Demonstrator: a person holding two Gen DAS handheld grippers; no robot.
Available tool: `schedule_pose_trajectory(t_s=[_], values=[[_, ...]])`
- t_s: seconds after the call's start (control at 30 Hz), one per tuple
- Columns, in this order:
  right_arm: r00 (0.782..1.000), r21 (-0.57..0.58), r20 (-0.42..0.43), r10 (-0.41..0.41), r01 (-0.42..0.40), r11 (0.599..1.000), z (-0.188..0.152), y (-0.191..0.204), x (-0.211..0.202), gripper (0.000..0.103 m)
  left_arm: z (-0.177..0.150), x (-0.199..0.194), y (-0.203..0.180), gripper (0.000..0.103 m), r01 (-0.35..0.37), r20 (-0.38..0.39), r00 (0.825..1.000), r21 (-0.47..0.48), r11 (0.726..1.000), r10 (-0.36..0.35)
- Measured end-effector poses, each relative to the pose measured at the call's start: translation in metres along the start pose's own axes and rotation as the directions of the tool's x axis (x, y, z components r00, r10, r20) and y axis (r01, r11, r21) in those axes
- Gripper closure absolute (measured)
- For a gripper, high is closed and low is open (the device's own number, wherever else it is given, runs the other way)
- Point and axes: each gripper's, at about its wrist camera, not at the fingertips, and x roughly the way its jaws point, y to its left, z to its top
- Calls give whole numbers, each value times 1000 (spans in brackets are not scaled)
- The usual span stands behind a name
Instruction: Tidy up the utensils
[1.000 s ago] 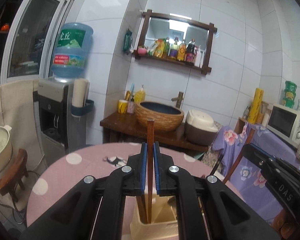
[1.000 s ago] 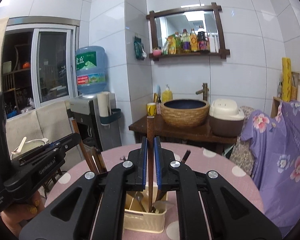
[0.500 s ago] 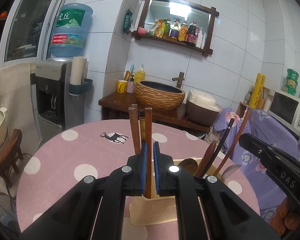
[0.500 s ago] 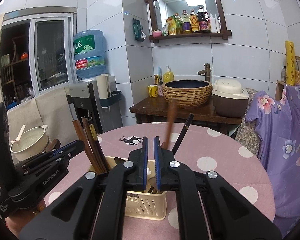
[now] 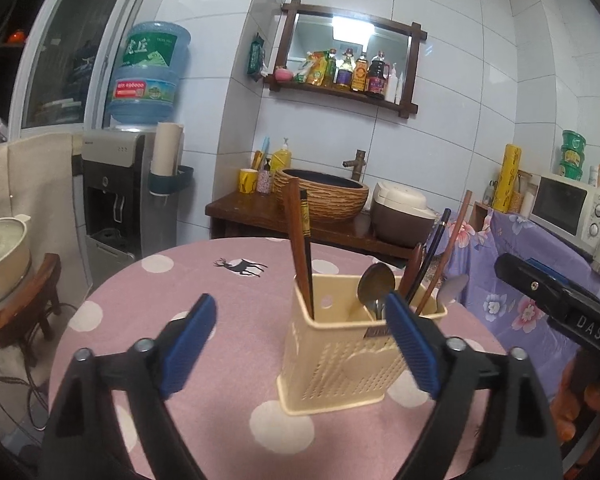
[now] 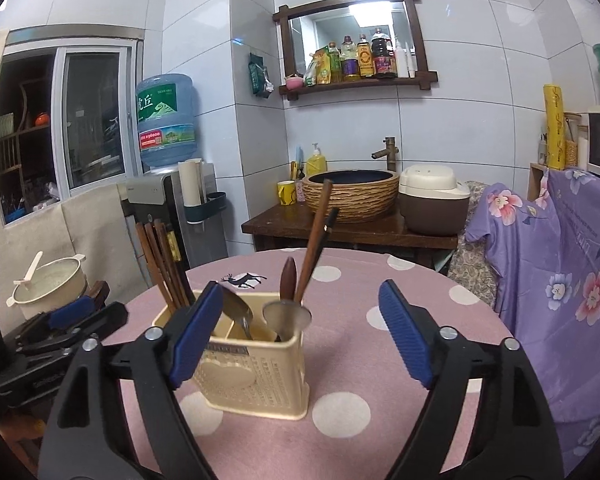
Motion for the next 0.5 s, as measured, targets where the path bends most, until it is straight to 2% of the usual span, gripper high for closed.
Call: schedule_pose_trajectory(t_s=[0.03, 0.13, 0.23, 0.37, 0.5], values=[[1000, -5, 4, -6, 6, 1000, -5, 0, -5, 11, -5, -8, 1, 5, -12, 16, 1000, 7, 1000, 12], [1000, -21, 13, -24, 25, 999, -27, 2, -22, 6, -21, -25, 3, 6, -23, 39, 999, 25, 999, 22], [1000, -26, 0, -30, 30, 999, -53, 4, -33, 6, -40, -40, 4, 6, -27, 34, 999, 41, 999, 25], [998, -4, 0, -60, 60, 998, -90, 7, -51, 6, -66, -60, 6, 6, -32, 40, 999, 11, 999, 31], [997, 8, 11, -79, 79, 997, -121, 13, -75, 6, -91, -82, 4, 6, -67, 61, 996, 23, 998, 65]])
